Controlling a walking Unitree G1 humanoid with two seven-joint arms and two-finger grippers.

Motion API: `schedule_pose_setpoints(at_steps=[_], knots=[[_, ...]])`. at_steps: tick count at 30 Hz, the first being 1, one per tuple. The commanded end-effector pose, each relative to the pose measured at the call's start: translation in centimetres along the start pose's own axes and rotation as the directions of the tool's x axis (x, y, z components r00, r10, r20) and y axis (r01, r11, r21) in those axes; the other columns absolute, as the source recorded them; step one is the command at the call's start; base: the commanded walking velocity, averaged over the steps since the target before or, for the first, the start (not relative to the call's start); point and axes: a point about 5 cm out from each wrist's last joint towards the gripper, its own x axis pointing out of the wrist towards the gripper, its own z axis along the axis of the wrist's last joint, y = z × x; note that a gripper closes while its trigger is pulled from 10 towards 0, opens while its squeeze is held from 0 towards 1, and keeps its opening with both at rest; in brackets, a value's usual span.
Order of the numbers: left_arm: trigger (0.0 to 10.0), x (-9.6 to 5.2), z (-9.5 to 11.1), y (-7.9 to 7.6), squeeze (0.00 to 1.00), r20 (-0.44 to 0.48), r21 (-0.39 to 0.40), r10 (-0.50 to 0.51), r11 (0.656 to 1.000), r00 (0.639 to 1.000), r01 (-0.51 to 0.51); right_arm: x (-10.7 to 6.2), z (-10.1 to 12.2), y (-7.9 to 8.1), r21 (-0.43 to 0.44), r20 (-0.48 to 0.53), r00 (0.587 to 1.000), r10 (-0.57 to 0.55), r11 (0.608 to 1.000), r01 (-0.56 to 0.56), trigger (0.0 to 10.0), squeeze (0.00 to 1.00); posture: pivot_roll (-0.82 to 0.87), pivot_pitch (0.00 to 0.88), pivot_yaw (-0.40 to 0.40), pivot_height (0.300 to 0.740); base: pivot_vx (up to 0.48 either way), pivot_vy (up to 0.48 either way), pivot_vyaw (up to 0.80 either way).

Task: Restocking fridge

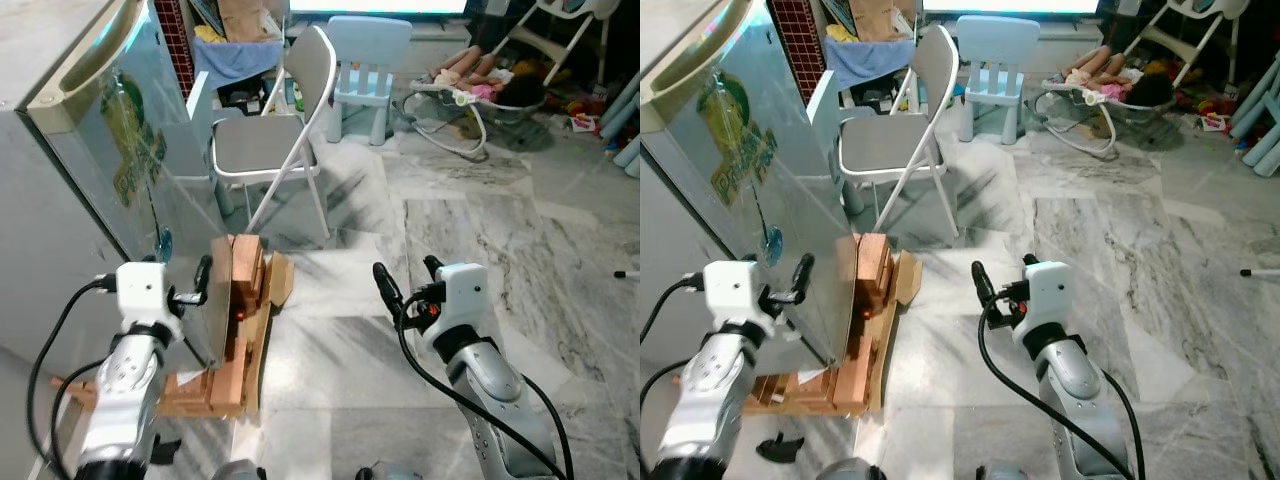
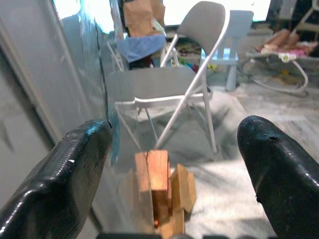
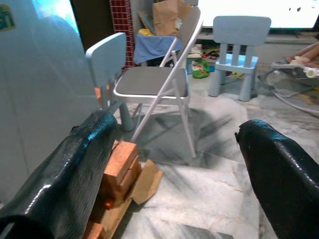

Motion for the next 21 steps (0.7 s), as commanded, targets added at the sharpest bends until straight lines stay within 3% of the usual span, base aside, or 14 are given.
schedule_pose_setpoints(at_steps=[1, 11, 15, 21], knots=[[10.0, 0.0, 0.5, -0.1, 0.0, 0.013, 0.021, -0.023, 1.0, 1.0, 0.023, 0.0, 0.5, -0.2, 0.0, 0.018, 1.0, -0.014, 1.0, 0.014, 10.0, 0.0, 0.04, 0.018, 0.01, 0.74, 0.0, 0.48, 0.0], [10.0, 0.6, 2.6, -2.3, 0.0, 0.075, 0.035, -0.101, 0.995, 0.992, 0.098, 0.7, 1.2, 0.2, -0.005, 0.057, 0.998, -0.015, 1.0, 0.015, 10.0, 0.0, 0.05, 0.0, 0.015, 0.74, 0.0, 0.442, 0.0], [10.0, 0.4, 2.7, -3.2, 0.0, 0.073, -0.014, -0.135, 0.991, 0.988, 0.137, 0.8, 1.1, 0.3, -0.003, 0.059, 0.998, -0.019, 1.0, 0.019, 10.0, 0.0, 0.05, 0.0, 0.019, 0.74, 0.0, 0.402, -0.61], [10.0, 0.2, 3.2, -4.7, 0.0, 0.081, 0.014, -0.226, 0.974, 0.971, 0.225, 1.0, 1.0, 0.3, -0.004, 0.062, 0.998, -0.021, 1.0, 0.021, 10.0, 0.0, 0.06, 0.001, 0.014, 0.74, 0.0, 0.0, -0.07]])
